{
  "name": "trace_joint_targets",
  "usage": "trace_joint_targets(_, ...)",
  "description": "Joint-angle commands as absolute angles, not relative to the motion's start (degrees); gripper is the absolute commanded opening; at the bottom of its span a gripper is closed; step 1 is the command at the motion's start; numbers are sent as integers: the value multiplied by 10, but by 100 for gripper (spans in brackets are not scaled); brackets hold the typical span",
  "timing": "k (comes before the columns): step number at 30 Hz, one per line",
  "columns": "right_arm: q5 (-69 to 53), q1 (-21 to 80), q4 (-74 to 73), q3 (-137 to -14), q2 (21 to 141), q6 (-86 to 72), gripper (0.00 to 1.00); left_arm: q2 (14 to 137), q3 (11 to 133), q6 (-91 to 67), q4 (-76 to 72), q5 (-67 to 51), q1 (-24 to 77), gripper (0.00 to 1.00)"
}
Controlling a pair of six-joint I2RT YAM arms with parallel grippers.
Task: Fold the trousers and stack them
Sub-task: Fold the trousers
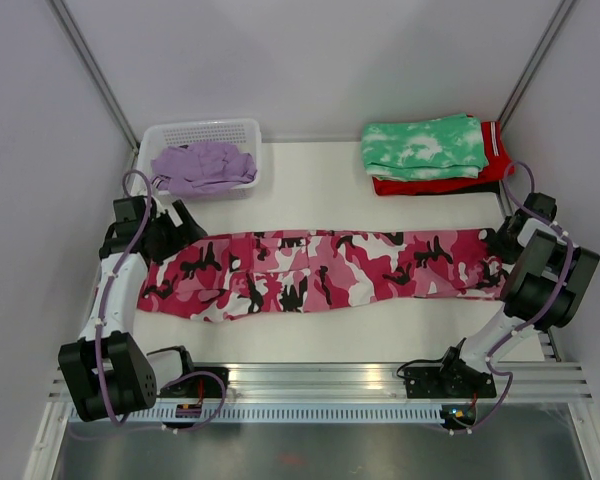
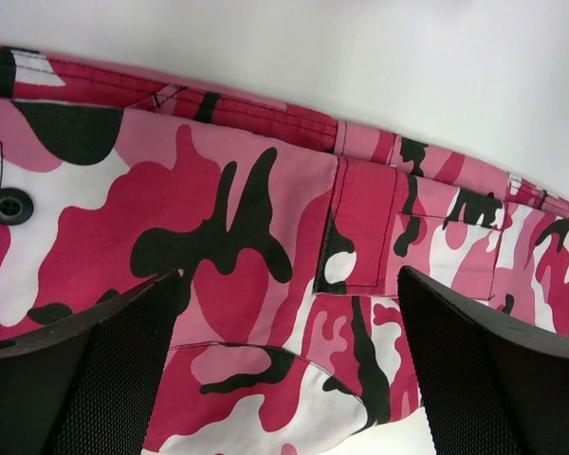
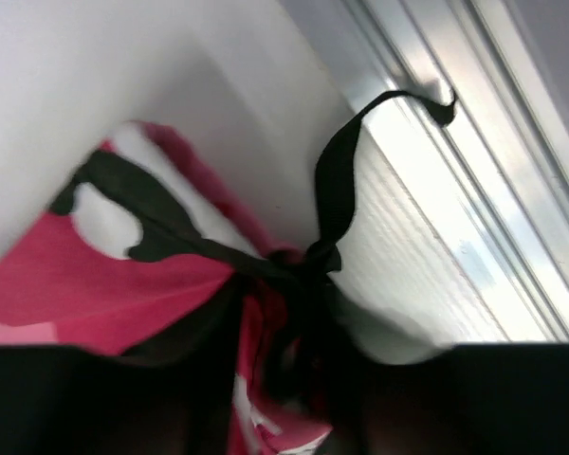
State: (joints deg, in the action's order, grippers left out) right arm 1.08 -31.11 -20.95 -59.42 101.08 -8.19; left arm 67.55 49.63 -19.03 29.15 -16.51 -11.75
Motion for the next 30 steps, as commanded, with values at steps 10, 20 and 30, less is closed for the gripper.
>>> trace_joint_targets(10,-42,-313,-242,-577,977,-98,0,638,505,-192,307,-175,-115,100)
trace_joint_targets(20,-8,55,-297,-651,791,-162,0,614,515,-199,308,-207,-115,100)
trace_joint_targets(30,113,426,-271,-701,837,-336,0,569,479,-204,315,-161,-115,100)
